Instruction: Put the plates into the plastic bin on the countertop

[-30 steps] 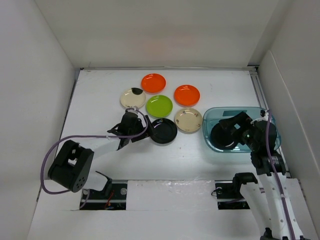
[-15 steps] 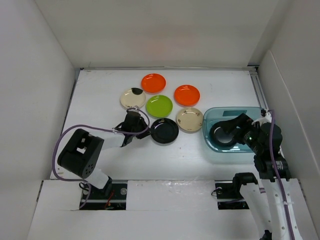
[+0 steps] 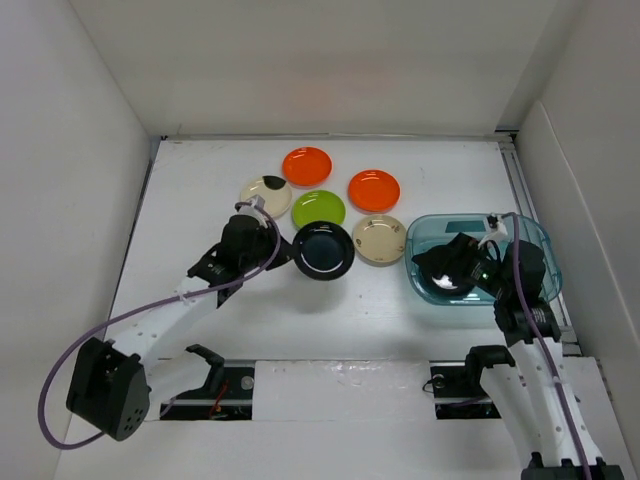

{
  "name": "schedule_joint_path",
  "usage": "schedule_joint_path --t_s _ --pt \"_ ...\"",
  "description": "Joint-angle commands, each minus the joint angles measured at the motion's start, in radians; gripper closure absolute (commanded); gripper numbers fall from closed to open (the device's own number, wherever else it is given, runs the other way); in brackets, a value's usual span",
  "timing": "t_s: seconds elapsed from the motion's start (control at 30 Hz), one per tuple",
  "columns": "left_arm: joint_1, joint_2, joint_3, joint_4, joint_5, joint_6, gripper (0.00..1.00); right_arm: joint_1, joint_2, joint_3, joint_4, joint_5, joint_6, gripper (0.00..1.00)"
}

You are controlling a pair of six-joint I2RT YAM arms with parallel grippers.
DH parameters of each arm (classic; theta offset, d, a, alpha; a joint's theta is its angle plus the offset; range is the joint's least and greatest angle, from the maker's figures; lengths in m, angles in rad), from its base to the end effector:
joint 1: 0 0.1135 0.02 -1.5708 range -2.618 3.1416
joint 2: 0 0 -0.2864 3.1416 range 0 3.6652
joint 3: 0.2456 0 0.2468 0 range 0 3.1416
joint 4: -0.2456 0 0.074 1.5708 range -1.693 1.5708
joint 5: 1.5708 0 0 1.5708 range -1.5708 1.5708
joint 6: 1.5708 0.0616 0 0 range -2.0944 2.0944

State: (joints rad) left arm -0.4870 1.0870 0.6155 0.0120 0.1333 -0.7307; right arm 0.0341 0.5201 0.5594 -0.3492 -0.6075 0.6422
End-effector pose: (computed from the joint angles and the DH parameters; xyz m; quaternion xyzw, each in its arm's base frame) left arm 0.2157 -0.1235 0.2519 -0.0682 0.8457 -0.3474 0.3994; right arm 0.1257 0.0395 0.2872 0.0625 0.7882 0.4145 0.4505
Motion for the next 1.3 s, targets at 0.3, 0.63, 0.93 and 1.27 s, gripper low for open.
schedule_joint_path --t_s 0.3,0.63,0.93,1.27 --pt "-0.001 -0.03 0.196 -0.06 0.347 0.097 1.0 0.18 0.214 0.048 0.319 -0.109 -0.039 0.12" --pt "-0.001 -0.01 0.185 0.008 0.476 0.116 1.0 0.401 0.512 0.117 0.481 0.06 -0.05 0.21" --pt "-0.001 -0.01 0.155 0.013 0.377 0.125 0.01 0.46 0.541 0.151 0.524 0.167 0.003 1.0" --pt "-0.001 -0.044 0.219 -0.159 -0.05 0.116 0.0 0.231 0.345 0.149 0.03 0.779 0.154 1.0"
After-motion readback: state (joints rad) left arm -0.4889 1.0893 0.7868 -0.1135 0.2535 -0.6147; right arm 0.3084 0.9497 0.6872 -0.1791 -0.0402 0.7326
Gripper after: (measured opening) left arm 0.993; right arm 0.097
